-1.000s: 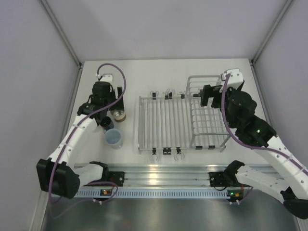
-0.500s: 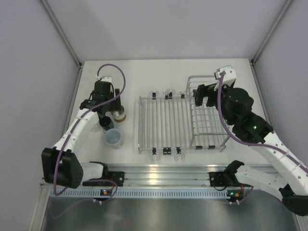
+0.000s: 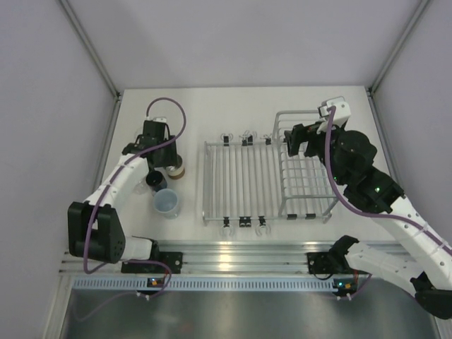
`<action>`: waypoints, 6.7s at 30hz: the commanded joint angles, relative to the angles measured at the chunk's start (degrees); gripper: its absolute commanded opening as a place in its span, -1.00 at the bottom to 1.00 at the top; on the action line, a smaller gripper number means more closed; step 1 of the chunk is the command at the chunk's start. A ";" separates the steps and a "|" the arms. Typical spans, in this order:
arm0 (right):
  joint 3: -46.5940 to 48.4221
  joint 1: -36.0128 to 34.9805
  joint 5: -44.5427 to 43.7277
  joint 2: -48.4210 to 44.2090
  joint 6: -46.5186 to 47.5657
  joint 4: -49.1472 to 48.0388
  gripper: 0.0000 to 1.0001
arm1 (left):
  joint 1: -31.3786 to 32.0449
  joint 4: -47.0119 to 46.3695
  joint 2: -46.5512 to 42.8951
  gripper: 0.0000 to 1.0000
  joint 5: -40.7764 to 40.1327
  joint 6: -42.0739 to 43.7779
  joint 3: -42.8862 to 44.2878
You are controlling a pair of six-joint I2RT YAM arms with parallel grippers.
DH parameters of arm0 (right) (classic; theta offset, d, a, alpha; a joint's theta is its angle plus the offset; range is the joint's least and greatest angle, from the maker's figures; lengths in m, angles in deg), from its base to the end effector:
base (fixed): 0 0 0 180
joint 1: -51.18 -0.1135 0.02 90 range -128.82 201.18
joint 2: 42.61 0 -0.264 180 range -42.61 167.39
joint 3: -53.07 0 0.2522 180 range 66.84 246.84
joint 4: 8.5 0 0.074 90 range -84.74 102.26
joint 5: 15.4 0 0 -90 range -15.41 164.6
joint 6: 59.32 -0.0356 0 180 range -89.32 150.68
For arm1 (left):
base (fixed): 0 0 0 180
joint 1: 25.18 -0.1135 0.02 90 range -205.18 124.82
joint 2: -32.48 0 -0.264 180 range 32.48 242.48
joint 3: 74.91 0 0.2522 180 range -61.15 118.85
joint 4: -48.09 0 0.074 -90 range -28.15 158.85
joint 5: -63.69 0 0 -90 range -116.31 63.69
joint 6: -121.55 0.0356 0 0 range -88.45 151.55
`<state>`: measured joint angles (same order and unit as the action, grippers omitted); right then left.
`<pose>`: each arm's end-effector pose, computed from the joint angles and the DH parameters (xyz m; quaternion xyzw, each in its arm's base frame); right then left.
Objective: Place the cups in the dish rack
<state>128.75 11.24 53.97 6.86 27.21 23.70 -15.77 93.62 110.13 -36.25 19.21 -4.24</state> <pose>0.1472 0.1069 0.4143 -0.1150 0.7319 0.1199 0.6609 0.2775 -0.0398 0.2542 -0.0520 0.9424 0.0202 0.3299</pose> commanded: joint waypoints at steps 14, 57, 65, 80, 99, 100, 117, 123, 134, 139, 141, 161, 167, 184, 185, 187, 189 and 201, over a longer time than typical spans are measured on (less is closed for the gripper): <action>-0.91 0.22 0.32 -1.66 0.04 -3.67 0.89 | -2.81 0.84 7.60 0.21 2.98 -0.23 2.86; 2.16 0.30 3.30 0.45 -2.24 -3.75 0.99 | -3.87 -28.56 -26.04 -1.00 42.43 -20.47 -2.21; -7.57 0.30 18.06 -4.12 -9.44 -24.56 0.99 | -3.78 -61.05 -27.38 -1.00 59.04 -36.33 -8.82; -13.57 1.36 45.31 3.78 -33.53 -68.17 0.99 | 6.39 -109.90 -16.74 -1.00 53.00 -69.94 -15.60; -13.57 0.92 50.77 12.84 -47.78 -85.50 0.99 | 15.29 -110.08 -13.22 -1.00 47.73 -65.53 -13.84; -13.66 0.92 50.77 12.75 -47.51 -84.97 0.99 | 15.37 -110.08 -13.05 -1.00 47.64 -65.36 -13.84; -14.62 -2.16 48.66 13.54 -43.30 -79.08 0.99 | 18.80 -110.08 -8.48 -1.00 47.02 -62.02 -11.29; -14.89 -2.86 48.22 14.42 -42.42 -78.73 0.90 | 19.16 -110.08 -8.13 -1.00 46.58 -61.75 -11.38; -14.10 -3.39 49.01 14.95 -41.10 -75.31 -0.47 | 19.59 -110.08 -7.86 -1.00 46.50 -60.96 -11.47; -14.36 -3.65 48.31 15.30 -40.57 -74.07 -1.00 | 19.68 -110.08 -8.12 -1.00 46.59 -60.70 -11.81; -14.80 -3.65 47.52 15.13 -39.96 -73.02 -1.00 | 19.59 -110.08 -8.13 -1.00 46.58 -60.52 -11.82; -16.91 -3.65 36.80 10.56 -30.91 -62.65 -1.00 | 19.51 -98.23 -13.66 -0.01 46.32 -52.27 -15.59; -16.03 -3.39 33.64 9.50 -27.83 -60.10 -1.00 | 19.51 -94.53 -16.47 -0.02 47.20 -48.57 -18.67; -15.77 1.89 30.64 6.16 -23.70 -53.78 -1.00 | 19.33 -81.88 -23.85 -0.04 46.85 -39.44 -22.98; -15.16 2.06 30.55 5.99 -22.48 -52.90 -1.00 | 19.42 -78.73 -24.99 -0.05 46.67 -37.43 -22.80; -12.71 2.41 30.20 5.99 -20.80 -48.51 -1.00 | 19.07 -75.03 -26.14 -0.05 46.32 -35.05 -22.19; -10.50 2.50 29.50 6.60 -17.73 -42.82 -1.00 | 18.72 -66.95 -28.16 -0.05 45.53 -30.22 -20.71; -0.40 3.21 27.92 13.00 -10.52 -29.79 -1.00 | 17.66 -40.75 -34.84 -0.05 32.89 -12.02 -15.34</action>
<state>122.71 13.75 83.13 17.29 13.49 -10.26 2.28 44.72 77.24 3.45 -0.17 -22.60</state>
